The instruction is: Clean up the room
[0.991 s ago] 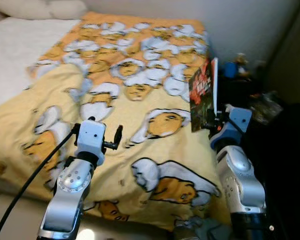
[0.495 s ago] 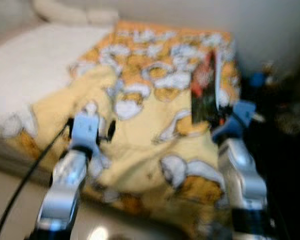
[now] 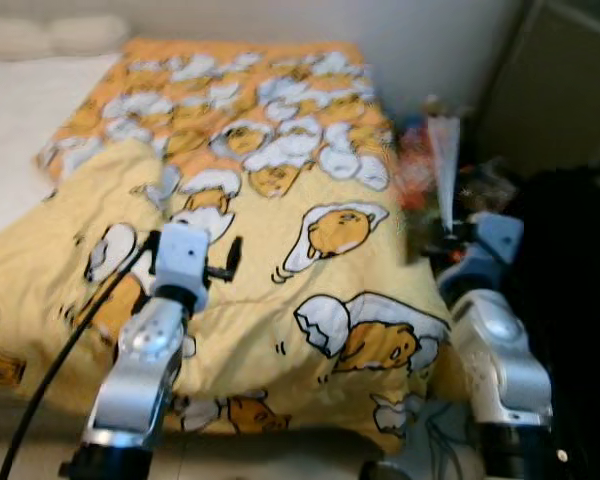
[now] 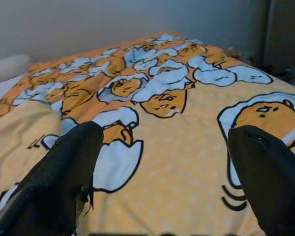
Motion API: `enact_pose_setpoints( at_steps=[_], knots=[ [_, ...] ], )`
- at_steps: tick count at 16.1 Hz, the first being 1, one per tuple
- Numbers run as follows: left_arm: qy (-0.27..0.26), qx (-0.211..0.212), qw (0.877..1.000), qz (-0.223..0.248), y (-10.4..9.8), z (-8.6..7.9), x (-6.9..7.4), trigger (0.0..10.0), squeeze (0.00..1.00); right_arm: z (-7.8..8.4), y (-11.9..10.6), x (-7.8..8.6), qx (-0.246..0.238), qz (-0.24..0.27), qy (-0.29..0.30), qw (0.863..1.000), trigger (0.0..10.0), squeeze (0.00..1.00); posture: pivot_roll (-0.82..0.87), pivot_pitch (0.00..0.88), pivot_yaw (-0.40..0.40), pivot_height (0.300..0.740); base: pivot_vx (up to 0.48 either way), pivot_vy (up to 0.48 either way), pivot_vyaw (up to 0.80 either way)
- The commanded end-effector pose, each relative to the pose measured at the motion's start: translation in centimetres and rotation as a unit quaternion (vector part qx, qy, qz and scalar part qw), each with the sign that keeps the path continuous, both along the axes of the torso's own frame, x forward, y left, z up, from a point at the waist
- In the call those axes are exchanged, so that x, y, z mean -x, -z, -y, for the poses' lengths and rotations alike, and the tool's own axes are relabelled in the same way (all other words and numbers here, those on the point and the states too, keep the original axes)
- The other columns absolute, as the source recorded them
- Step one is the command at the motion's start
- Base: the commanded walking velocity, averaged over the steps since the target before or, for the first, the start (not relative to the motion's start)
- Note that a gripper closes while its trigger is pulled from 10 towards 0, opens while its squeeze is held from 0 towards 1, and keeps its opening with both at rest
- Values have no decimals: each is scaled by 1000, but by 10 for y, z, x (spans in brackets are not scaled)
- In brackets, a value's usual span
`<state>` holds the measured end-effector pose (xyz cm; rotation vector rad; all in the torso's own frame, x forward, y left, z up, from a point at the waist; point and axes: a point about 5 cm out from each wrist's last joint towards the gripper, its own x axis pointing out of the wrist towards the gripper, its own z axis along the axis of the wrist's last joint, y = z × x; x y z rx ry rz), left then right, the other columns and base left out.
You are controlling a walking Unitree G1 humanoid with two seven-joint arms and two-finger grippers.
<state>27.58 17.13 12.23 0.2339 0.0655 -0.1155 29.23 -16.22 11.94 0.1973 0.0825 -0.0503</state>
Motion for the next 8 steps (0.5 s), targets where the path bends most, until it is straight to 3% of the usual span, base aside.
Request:
enact_pose_setpoints(
  at_steps=[1, 3, 8],
  knots=[
    [-5, -4, 1000, 1, -1, -3, -1, 10000, 380, -12, -11, 0, 3, 24, -20, 1000, 10000, 0, 0, 0, 22, 740, 0, 349, -800],
    [-7, -2, 1000, 1, -1, -6, -2, 10000, 380, -13, -11, 0, 9, 20, -20, 1000, 10000, 0, 0, 0, 4, 740, 0, 377, -781],
    [-24, -3, 1000, 7, -2, -12, -3, 10000, 380, -14, -11, -6, 5, 16, -29, 999, 10000, 0, 33, 0, -16, 740, 0, 430, 0]
  ],
)
